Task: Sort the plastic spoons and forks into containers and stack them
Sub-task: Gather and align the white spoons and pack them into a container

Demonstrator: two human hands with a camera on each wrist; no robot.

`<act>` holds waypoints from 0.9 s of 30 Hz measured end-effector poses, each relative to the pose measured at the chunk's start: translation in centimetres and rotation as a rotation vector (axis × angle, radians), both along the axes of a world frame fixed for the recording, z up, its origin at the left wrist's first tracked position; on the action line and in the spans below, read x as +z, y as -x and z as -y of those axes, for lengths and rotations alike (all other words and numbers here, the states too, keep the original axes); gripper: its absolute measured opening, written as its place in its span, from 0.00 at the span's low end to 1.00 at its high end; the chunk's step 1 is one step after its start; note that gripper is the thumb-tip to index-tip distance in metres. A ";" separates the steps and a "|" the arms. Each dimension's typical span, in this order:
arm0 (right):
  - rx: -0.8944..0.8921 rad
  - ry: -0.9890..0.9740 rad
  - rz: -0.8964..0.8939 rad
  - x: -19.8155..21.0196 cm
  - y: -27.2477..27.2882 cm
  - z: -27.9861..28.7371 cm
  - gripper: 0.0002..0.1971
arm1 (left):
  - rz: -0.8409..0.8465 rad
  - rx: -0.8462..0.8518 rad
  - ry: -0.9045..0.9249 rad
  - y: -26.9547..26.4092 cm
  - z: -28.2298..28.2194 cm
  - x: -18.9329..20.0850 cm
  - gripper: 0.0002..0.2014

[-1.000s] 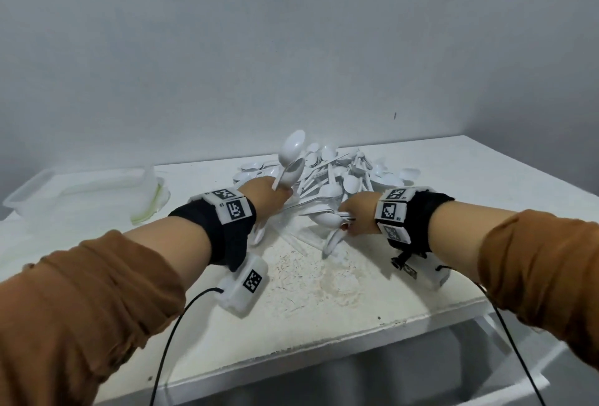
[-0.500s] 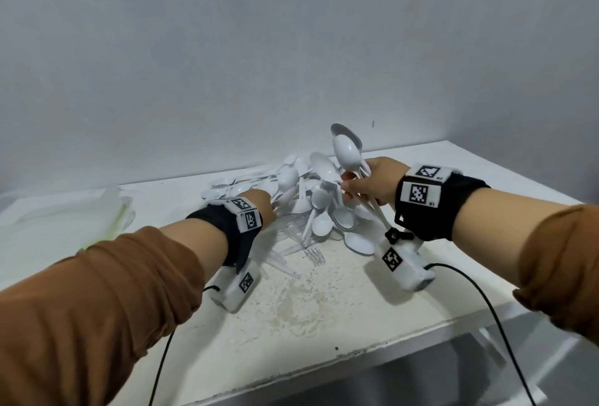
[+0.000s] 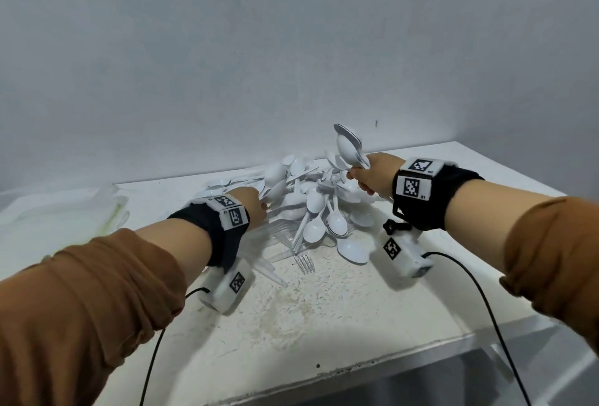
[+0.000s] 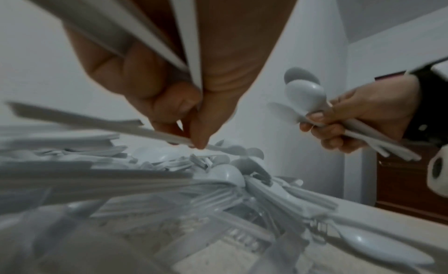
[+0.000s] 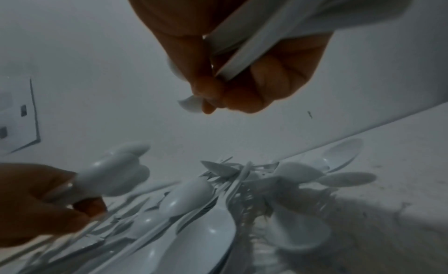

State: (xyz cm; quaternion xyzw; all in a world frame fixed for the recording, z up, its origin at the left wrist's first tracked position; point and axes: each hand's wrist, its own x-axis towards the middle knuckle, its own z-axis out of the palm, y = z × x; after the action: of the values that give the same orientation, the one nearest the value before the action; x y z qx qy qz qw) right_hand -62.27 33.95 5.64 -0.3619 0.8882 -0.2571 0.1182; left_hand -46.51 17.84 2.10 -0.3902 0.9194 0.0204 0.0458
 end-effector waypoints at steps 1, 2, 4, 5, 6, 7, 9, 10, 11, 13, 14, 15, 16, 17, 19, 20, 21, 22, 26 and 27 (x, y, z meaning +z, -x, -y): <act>-0.002 0.022 0.041 -0.1 0.4 0.2 0.10 | -0.017 0.015 -0.006 0.0 0.1 0.1 0.15; 0.000 0.038 0.075 -0.1 0.7 0.2 0.10 | -0.037 0.030 -0.019 -0.1 0.1 0.2 0.16; 0.029 0.020 0.055 -0.1 1.2 0.4 0.09 | -0.072 0.051 -0.047 -0.3 0.0 0.4 0.19; 0.056 -0.015 0.005 -0.1 1.5 0.5 0.10 | -0.090 0.067 -0.061 -0.3 -0.1 0.4 0.19; 0.081 -0.048 -0.051 -0.1 1.6 0.7 0.11 | -0.110 0.084 -0.076 -0.4 -0.1 0.3 0.18; 0.107 -0.070 -0.095 0.0 1.9 0.9 0.13 | -0.126 0.104 -0.088 -0.4 -0.1 0.3 0.17; 0.142 -0.100 -0.133 -0.1 2.5 1.6 0.13 | -0.136 0.134 -0.118 -0.6 -0.2 0.5 0.17; 0.163 -0.125 -0.156 -0.3 2.9 2.2 0.13 | -0.141 0.147 -0.140 -0.6 -0.1 0.6 0.16; 0.182 -0.159 -0.175 -0.4 3.1 2.7 0.12 | -0.154 0.151 -0.165 -0.6 0.0 0.7 0.16; 0.223 -0.238 -0.202 -0.6 3.6 3.8 0.07 | -0.211 0.168 -0.210 -0.7 0.0 0.8 0.17; 0.237 -0.275 -0.215 -0.7 3.5 4.2 0.05 | -0.235 0.177 -0.223 -0.7 0.0 0.8 0.17; 0.249 -0.294 -0.217 -0.7 3.7 4.8 0.06 | -0.248 0.188 -0.235 -0.6 0.0 0.9 0.17; 0.264 -0.302 -0.212 -0.9 4.1 5.3 0.08 | -0.252 0.192 -0.245 -0.5 -0.1 0.9 0.17; 0.277 -0.318 -0.215 -1.1 4.4 5.8 0.10 | -0.253 0.199 -0.253 -0.3 -0.1 0.9 0.18; 0.304 -0.372 -0.282 -1.6 4.7 6.3 0.10 | -0.265 0.206 -0.249 -0.2 0.0 0.9 0.18; 0.318 -0.383 -0.328 -2.0 5.0 6.6 0.08 | -0.276 0.213 -0.251 -0.1 0.1 0.8 0.18; 0.325 -0.385 -0.364 -2.2 5.2 6.8 0.06 | -0.287 0.221 -0.253 -0.1 0.1 0.8 0.18; 0.337 -0.388 -0.381 -2.4 5.3 7.2 0.04 | -0.295 0.232 -0.250 -0.1 0.1 0.6 0.18; 0.397 -0.389 -0.390 -3.0 6.0 7.8 0.02 | -0.258 0.238 -0.235 -0.1 -0.3 0.3 0.20; 0.424 -0.365 -0.410 -3.0 6.0 7.6 0.02 | -0.219 0.232 -0.219 -0.1 -0.4 0.1 0.19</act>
State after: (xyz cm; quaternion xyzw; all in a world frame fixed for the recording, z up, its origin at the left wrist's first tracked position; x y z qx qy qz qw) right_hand -68.31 26.31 2.60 -0.5554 0.8299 0.0145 0.0507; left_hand -46.46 18.26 2.21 -0.4817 0.8600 0.1678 -0.0152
